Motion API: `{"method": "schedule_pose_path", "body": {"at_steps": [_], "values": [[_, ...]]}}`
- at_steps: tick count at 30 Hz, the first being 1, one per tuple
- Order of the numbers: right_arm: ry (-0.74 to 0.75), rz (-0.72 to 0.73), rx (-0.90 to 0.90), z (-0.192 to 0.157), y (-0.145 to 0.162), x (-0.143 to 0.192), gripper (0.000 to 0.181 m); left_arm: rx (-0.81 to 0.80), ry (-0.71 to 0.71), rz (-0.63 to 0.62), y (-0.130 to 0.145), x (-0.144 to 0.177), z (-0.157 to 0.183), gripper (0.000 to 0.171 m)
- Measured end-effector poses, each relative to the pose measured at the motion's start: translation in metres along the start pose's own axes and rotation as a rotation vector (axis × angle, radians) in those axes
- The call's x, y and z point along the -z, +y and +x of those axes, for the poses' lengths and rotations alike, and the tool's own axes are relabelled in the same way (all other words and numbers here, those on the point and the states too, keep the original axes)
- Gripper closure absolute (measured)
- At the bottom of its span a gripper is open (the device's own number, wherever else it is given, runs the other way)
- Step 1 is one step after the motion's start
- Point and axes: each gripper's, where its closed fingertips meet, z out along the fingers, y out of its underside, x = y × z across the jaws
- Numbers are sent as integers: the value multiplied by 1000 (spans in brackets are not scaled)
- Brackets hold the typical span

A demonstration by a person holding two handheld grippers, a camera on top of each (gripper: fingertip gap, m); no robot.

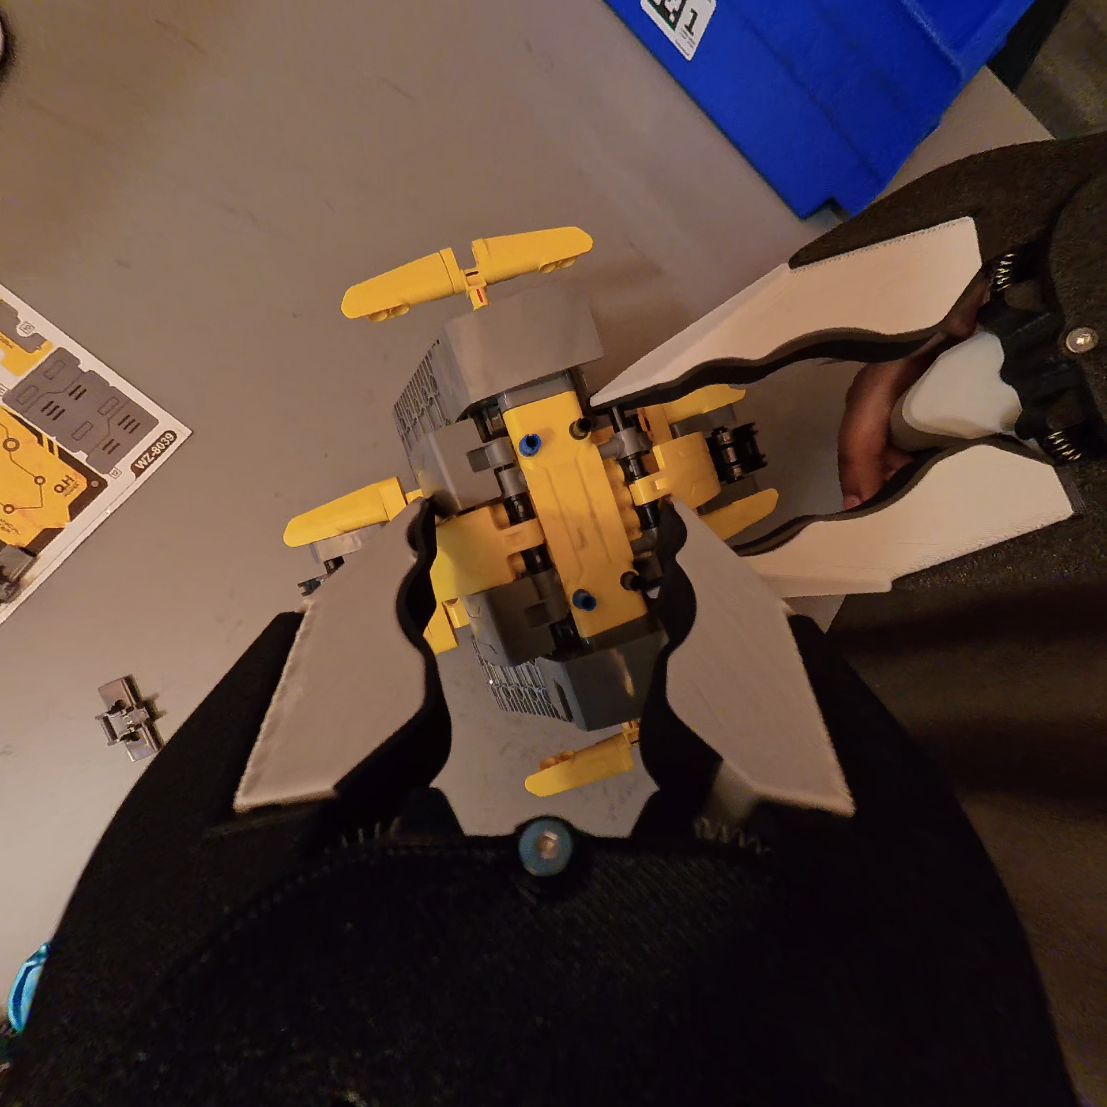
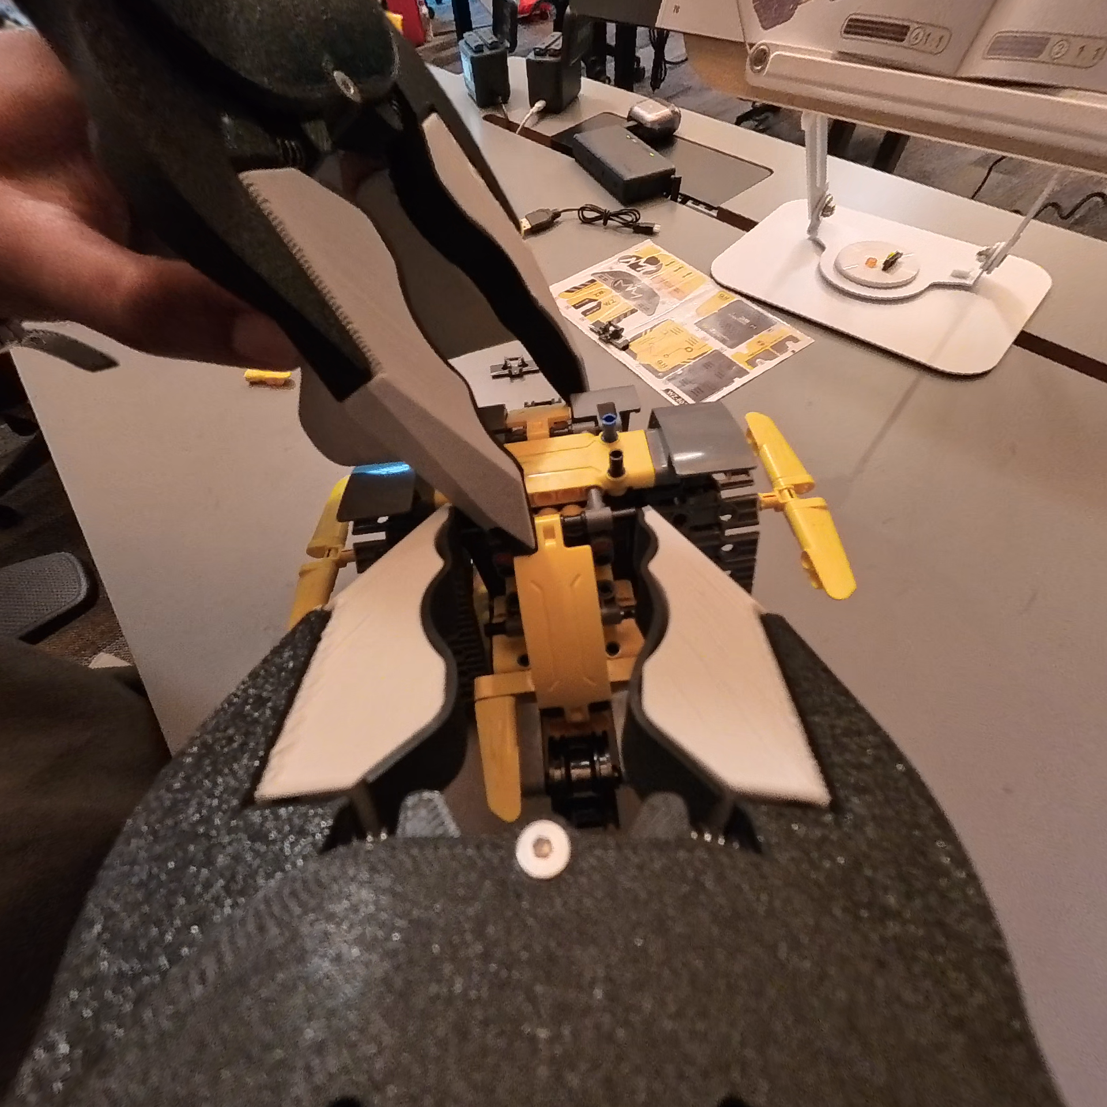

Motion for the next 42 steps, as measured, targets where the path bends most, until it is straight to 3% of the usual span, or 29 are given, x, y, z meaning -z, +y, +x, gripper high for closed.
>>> {"method": "schedule_pose_path", "body": {"at_steps": [21,26,30,33,42], "values": [[-87,26,45,0,0,1,123,17,-15,26,-1,1,-1,100],[-215,59,36,9,-4,26,118,-45,-33,14,-2,-3,5,100],[-187,95,227,24,-19,52,122,-116,7,-2,-2,-4,8,100],[-194,26,389,23,-21,52,123,-202,68,-23,-2,-6,15,100],[-499,-253,573,0,6,52,117,-504,287,-78,4,-10,50,99]]}}
